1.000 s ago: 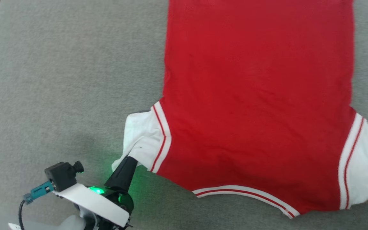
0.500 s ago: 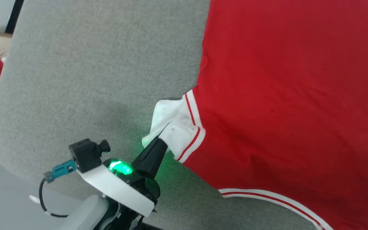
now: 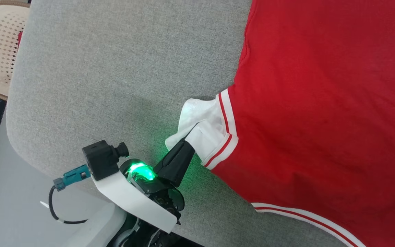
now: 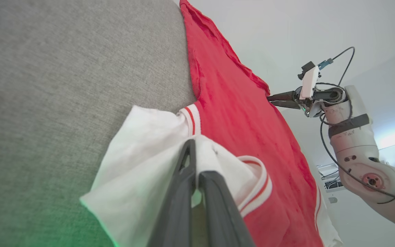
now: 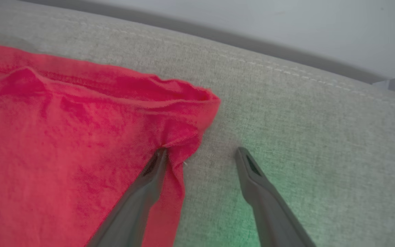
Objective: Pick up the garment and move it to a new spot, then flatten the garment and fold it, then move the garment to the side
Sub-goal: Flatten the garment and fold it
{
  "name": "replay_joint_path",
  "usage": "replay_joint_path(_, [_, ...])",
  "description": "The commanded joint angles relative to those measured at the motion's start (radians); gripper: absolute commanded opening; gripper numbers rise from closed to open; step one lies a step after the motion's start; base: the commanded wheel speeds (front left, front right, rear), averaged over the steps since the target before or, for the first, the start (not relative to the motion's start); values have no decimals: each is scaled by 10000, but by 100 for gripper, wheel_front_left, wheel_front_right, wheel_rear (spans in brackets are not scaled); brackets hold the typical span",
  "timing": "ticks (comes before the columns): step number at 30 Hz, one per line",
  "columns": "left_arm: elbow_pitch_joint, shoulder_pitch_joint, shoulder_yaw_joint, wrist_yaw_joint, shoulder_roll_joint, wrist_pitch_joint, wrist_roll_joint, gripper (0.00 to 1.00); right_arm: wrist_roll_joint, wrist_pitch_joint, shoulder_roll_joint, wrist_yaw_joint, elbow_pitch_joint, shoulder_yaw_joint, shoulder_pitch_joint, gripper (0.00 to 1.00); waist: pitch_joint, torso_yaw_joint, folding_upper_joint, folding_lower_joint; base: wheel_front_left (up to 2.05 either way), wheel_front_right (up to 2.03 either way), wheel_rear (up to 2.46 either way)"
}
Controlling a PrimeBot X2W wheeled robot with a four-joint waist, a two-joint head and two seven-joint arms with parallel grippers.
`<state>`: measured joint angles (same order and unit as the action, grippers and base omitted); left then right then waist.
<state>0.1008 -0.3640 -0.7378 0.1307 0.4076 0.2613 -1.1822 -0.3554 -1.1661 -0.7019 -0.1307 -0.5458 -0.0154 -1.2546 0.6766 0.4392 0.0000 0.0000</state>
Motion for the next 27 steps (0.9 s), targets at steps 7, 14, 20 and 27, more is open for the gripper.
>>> replay_joint_path(7, [109, -235, -40, -6, -87, 53, 84, 0, 72, -795, 394, -1, -644, -626, 23, 49, 249, 90, 0, 0, 0, 0, 0])
replay_joint_path(14, [62, -293, -18, -6, -126, 53, 82, 0, -111, -533, 213, 4, -798, -535, -90, 0, 235, -31, 0, 0, 0, 0, 0])
replay_joint_path(20, [7, -175, 265, -6, -25, 53, 94, 0, -579, -15, 187, 4, -470, -465, -225, 0, -19, -401, 0, 0, 0, 0, 0])
replay_joint_path(27, [-119, 283, 839, -6, 276, 53, 139, 0, -2010, 209, -506, 2, 776, -1086, 899, 0, -668, -1098, 0, 0, 0, 0, 0])
